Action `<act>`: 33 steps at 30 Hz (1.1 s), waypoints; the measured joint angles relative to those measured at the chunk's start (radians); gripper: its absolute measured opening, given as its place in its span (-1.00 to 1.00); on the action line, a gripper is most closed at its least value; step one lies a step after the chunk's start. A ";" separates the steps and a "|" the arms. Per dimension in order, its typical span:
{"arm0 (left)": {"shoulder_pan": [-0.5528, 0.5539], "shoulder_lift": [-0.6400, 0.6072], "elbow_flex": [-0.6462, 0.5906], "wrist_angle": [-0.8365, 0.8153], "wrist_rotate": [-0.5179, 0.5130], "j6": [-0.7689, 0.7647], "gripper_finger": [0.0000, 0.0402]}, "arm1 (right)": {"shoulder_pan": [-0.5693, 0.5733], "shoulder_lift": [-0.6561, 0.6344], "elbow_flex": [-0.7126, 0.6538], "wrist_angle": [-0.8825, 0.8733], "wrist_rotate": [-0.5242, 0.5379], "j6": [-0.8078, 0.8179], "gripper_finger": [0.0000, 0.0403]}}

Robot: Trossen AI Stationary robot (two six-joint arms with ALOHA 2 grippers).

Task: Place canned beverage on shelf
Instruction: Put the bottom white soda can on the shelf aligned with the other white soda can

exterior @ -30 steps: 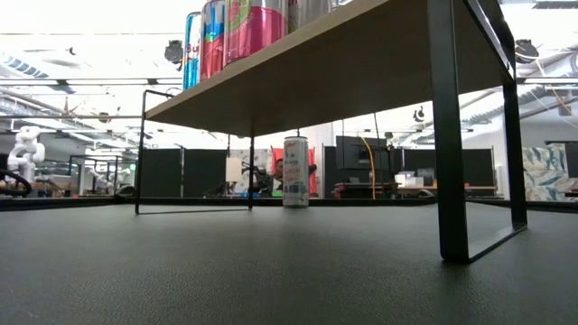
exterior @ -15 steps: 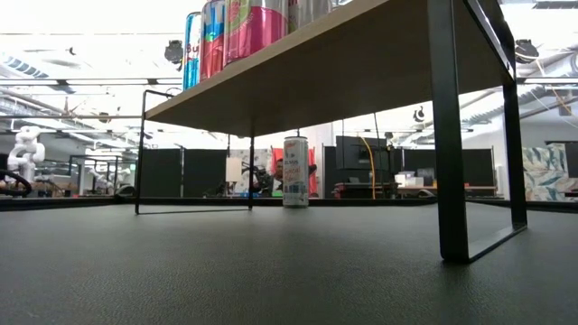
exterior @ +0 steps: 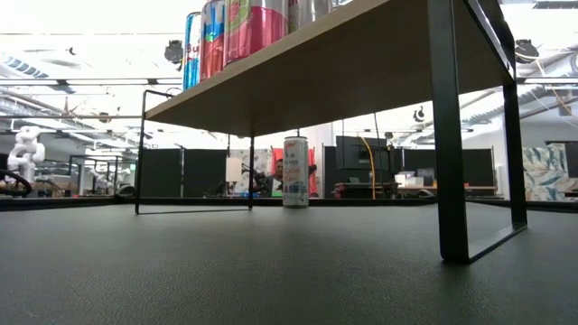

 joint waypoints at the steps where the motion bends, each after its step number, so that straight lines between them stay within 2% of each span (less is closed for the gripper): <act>1: 0.000 0.000 0.000 0.000 0.000 0.000 0.97 | 0.000 -0.003 0.010 0.002 0.003 0.002 0.49; 8: 0.000 0.000 0.000 -0.006 0.000 -0.005 0.97 | 0.000 -0.017 0.175 -0.064 0.101 0.033 0.49; 12: 0.000 0.000 0.000 -0.022 -0.009 -0.006 0.97 | 0.000 -0.021 0.217 -0.136 0.175 0.121 0.49; 21: 0.000 0.000 0.000 -0.027 -0.027 0.000 0.97 | 0.004 -0.013 0.189 -0.160 0.136 0.281 0.55; 27: 0.000 0.000 0.000 -0.031 -0.034 0.003 0.97 | 0.004 -0.012 0.186 -0.171 0.150 0.273 0.63; 33: 0.001 0.000 0.000 -0.037 -0.034 0.020 0.97 | 0.008 0.016 0.186 -0.178 0.130 0.239 0.63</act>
